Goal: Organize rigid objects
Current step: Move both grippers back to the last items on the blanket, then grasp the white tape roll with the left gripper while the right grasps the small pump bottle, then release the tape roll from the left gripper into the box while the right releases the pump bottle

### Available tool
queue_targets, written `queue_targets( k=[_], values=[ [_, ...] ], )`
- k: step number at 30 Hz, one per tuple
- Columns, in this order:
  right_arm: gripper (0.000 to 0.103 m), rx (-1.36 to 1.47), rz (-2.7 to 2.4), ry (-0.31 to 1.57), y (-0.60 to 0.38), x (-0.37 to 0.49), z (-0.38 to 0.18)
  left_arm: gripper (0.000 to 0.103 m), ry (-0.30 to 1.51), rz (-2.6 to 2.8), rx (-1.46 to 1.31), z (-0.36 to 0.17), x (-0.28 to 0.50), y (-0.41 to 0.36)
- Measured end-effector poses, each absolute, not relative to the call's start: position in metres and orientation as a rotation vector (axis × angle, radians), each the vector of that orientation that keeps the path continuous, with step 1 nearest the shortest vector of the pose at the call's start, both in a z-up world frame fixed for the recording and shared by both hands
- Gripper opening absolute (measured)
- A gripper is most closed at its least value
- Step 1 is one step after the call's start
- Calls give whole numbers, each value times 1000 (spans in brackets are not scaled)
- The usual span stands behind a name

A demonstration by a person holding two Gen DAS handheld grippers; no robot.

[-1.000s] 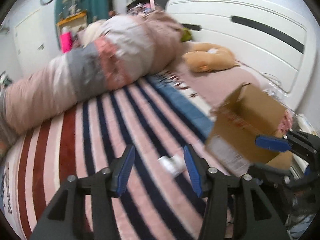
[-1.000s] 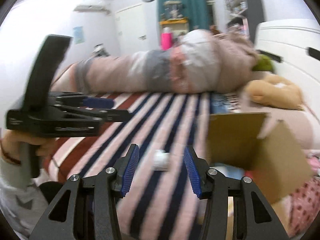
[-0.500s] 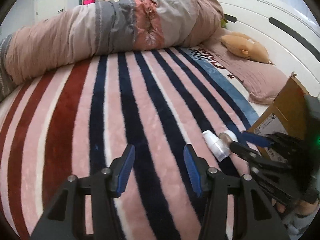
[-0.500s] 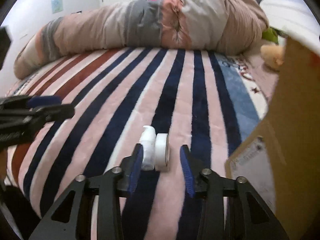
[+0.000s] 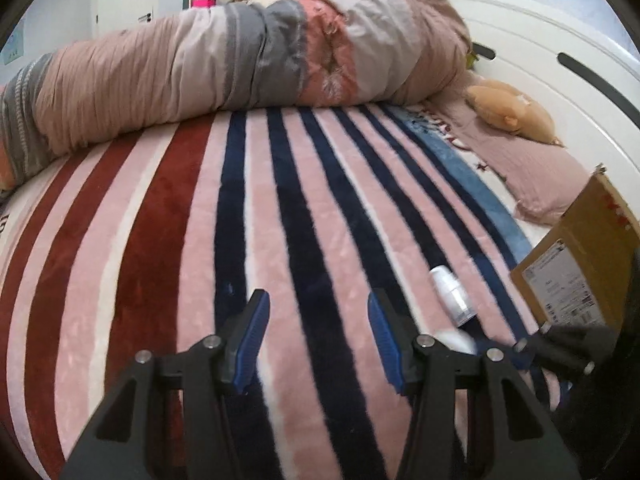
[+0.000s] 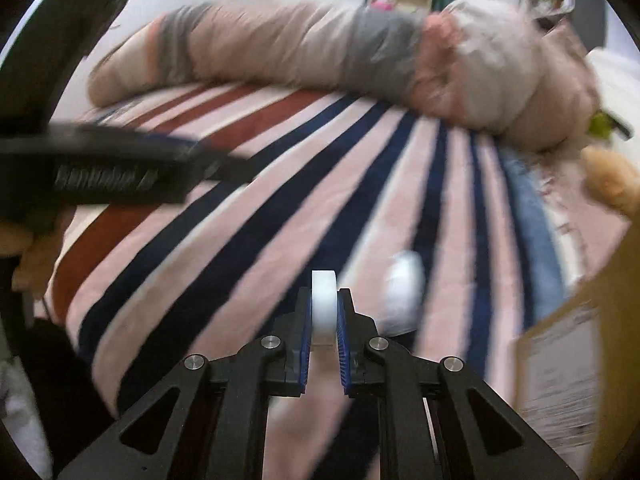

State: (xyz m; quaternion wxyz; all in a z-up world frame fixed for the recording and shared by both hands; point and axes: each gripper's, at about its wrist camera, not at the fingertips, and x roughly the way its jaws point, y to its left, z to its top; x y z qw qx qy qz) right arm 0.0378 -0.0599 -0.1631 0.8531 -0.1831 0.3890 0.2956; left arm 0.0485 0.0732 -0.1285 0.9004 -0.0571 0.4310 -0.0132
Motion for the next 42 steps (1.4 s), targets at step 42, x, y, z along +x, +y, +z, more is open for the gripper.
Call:
queue_targets(
  k=[42],
  values=[
    [20, -261, 483, 817, -107, 76, -144, 38, 1039, -328, 2, -164, 65, 10]
  ],
)
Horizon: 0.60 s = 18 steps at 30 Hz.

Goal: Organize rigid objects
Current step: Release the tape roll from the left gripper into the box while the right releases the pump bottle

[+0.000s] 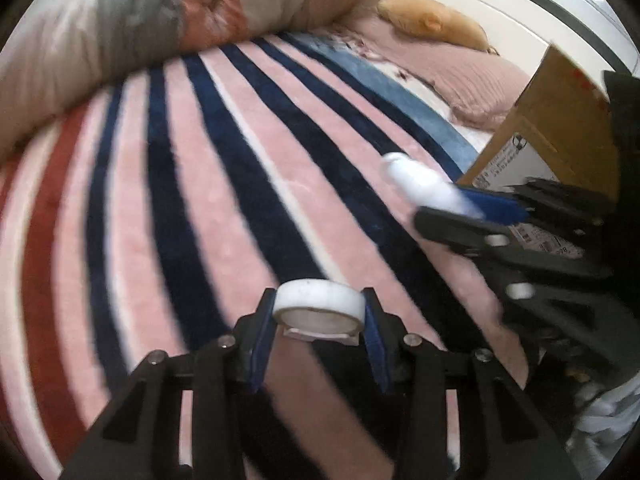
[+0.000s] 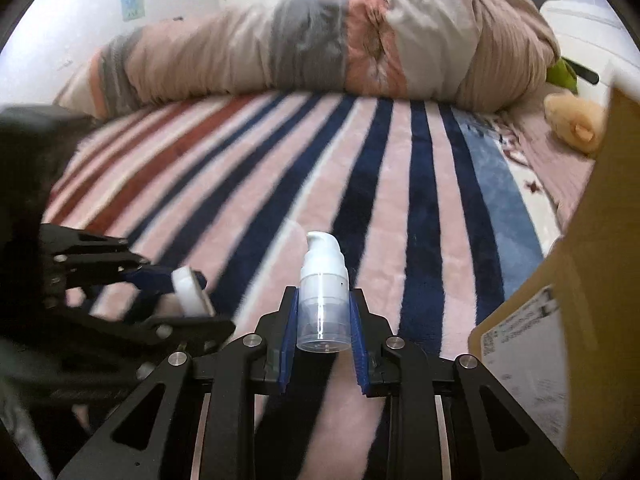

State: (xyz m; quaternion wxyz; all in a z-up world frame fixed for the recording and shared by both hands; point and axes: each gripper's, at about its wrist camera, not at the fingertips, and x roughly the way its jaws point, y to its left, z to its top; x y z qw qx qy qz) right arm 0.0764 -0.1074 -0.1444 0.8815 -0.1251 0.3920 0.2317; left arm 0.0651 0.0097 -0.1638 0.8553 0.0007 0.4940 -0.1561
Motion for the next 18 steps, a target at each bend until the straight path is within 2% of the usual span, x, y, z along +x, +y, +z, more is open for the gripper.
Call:
queue_targets(
  k=[5, 10, 15, 18],
  values=[
    [20, -230, 549, 711, -114, 40, -88, 38, 906, -276, -25, -105, 43, 23],
    [20, -174, 570, 586, -150, 2, -34, 38, 750, -363, -19, -31, 22, -9],
    [20, -69, 491, 549, -219, -10, -11, 38, 678, -464, 30, 12, 15, -71],
    [20, -30, 412, 571, -263, -7, -17, 38, 690, -520, 56, 20, 26, -109]
  ],
)
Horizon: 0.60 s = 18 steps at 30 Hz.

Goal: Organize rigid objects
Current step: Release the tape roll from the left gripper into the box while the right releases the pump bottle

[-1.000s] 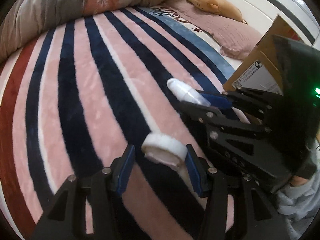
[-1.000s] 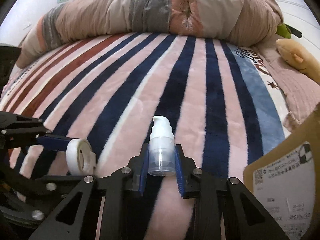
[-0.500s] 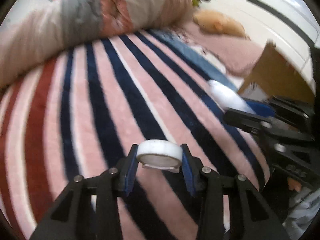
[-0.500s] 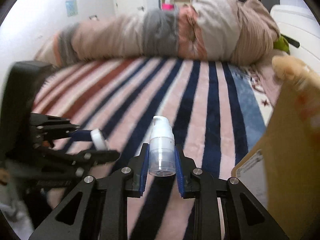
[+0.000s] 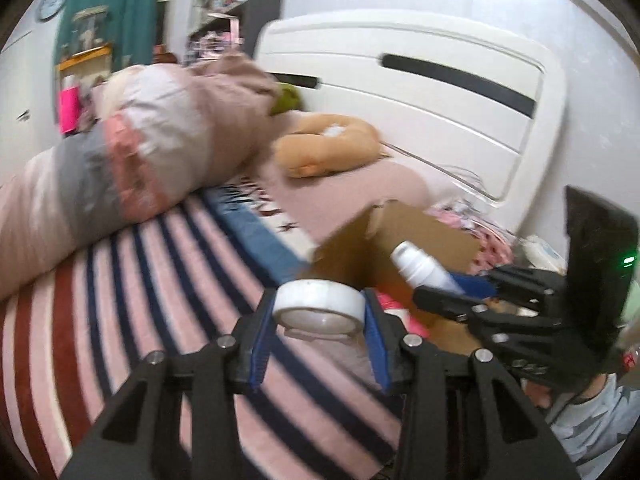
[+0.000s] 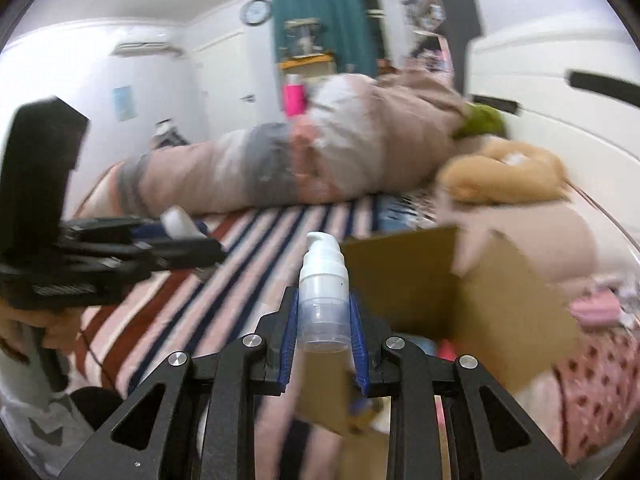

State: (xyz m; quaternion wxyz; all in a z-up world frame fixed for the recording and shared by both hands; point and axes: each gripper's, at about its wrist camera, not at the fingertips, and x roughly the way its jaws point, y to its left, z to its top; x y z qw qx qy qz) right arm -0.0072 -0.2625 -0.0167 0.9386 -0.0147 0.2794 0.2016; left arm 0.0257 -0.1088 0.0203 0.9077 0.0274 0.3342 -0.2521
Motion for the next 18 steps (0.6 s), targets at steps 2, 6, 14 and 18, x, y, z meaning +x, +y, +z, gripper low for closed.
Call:
queue_targets(
  k=[2, 6, 14, 18],
  values=[
    [20, -17, 376, 611, -283, 0, -27, 38, 717, -552, 97, 20, 33, -142],
    [20, -2, 345, 700, -310, 14, -56, 38, 772, -604, 150, 11, 40, -192],
    [20, 23, 365, 742, -332, 24, -76, 38, 877, -557, 230, -19, 58, -226],
    [20, 36, 367, 740, -336, 26, -77, 38, 904, -544, 249, -29, 65, -231]
  ],
)
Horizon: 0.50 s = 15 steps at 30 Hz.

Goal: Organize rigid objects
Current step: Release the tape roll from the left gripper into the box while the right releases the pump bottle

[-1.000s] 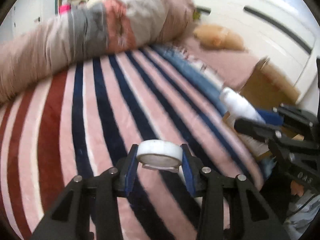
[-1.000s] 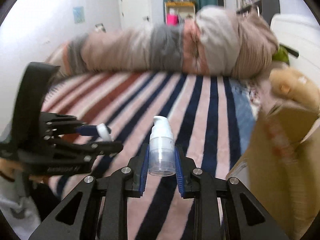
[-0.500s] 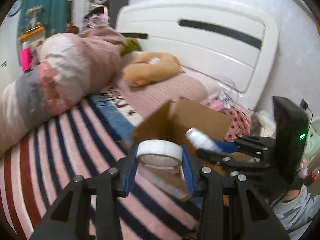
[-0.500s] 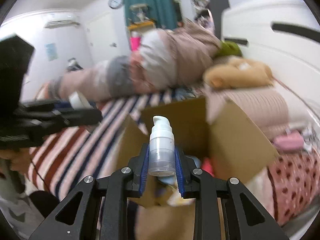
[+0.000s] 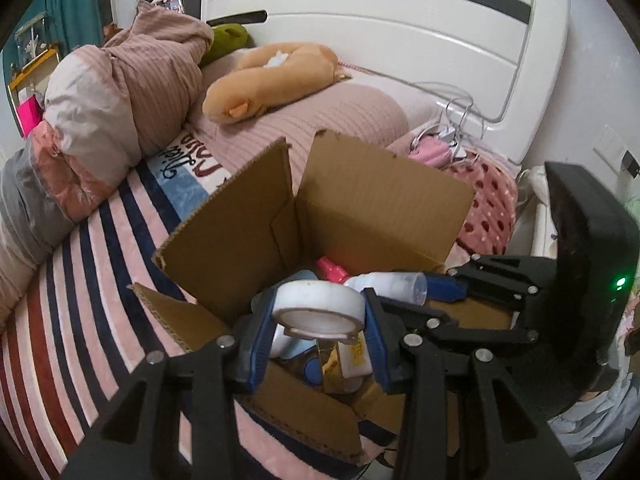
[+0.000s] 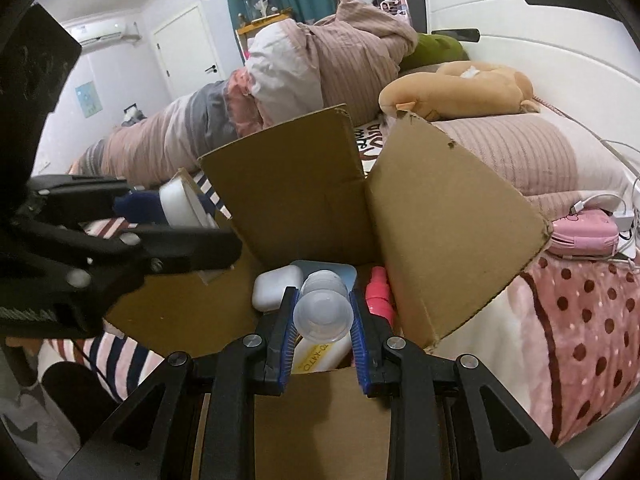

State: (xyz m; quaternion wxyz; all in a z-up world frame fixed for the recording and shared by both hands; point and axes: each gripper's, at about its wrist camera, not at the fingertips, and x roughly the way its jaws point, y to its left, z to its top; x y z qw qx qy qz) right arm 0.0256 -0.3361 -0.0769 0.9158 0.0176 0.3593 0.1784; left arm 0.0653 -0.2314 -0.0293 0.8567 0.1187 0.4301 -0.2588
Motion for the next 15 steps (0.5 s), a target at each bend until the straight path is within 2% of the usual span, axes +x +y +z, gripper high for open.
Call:
queue_targets(
  k=[7, 13, 15],
  values=[
    [21, 46, 363, 737, -339, 29, -77, 39, 925, -527, 276, -40, 70, -235],
    [22, 46, 356, 737, -339, 27, -75, 48, 910, -532, 267, -36, 68, -232],
    [21, 42, 358, 738, -338, 27, -74, 55, 897, -533, 252, -33, 66, -229]
  ],
)
